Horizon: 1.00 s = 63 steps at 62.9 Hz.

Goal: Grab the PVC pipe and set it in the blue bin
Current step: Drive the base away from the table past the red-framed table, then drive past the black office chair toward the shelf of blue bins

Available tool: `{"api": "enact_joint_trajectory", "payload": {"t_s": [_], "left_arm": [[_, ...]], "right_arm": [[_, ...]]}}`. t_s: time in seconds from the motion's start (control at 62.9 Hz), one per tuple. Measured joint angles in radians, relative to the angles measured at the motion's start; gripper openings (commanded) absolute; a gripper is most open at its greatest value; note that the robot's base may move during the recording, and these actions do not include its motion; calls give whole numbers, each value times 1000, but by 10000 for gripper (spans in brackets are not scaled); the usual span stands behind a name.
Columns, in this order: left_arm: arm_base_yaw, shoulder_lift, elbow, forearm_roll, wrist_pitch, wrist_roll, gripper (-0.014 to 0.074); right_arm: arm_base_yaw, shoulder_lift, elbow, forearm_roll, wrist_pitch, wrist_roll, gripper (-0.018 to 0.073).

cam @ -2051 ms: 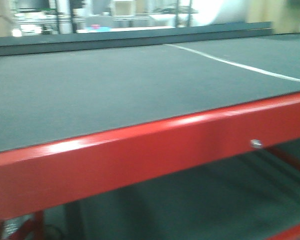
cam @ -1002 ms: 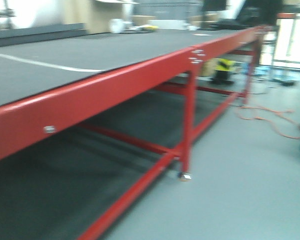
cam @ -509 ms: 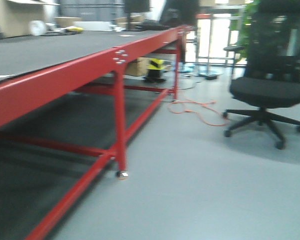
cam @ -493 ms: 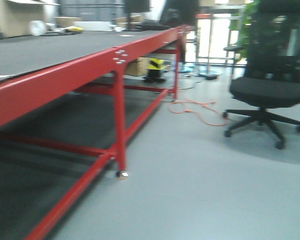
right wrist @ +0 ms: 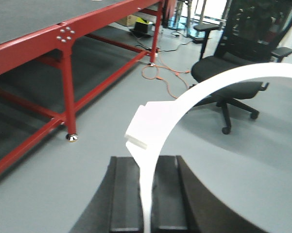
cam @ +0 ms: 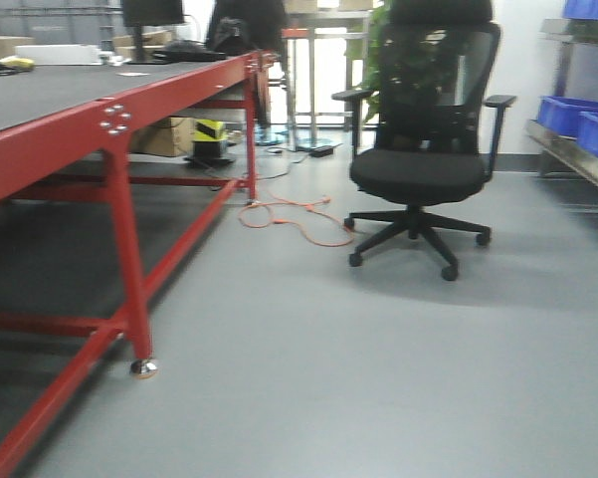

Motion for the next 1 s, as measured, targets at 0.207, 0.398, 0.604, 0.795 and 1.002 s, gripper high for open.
{"api": "enact_joint_trajectory", "payload": {"t_s": [0.207, 0.398, 0.604, 0.795, 1.002], "left_arm": [[0, 0, 0, 0, 0, 0, -111], [0, 0, 0, 0, 0, 0, -111], [0, 0, 0, 0, 0, 0, -111], [0, 0, 0, 0, 0, 0, -111], [0, 0, 0, 0, 0, 0, -111]], "right_arm": [[0, 0, 0, 0, 0, 0, -168], [0, 0, 0, 0, 0, 0, -168], [0, 0, 0, 0, 0, 0, -168], [0, 0, 0, 0, 0, 0, -168], [0, 0, 0, 0, 0, 0, -168]]}}
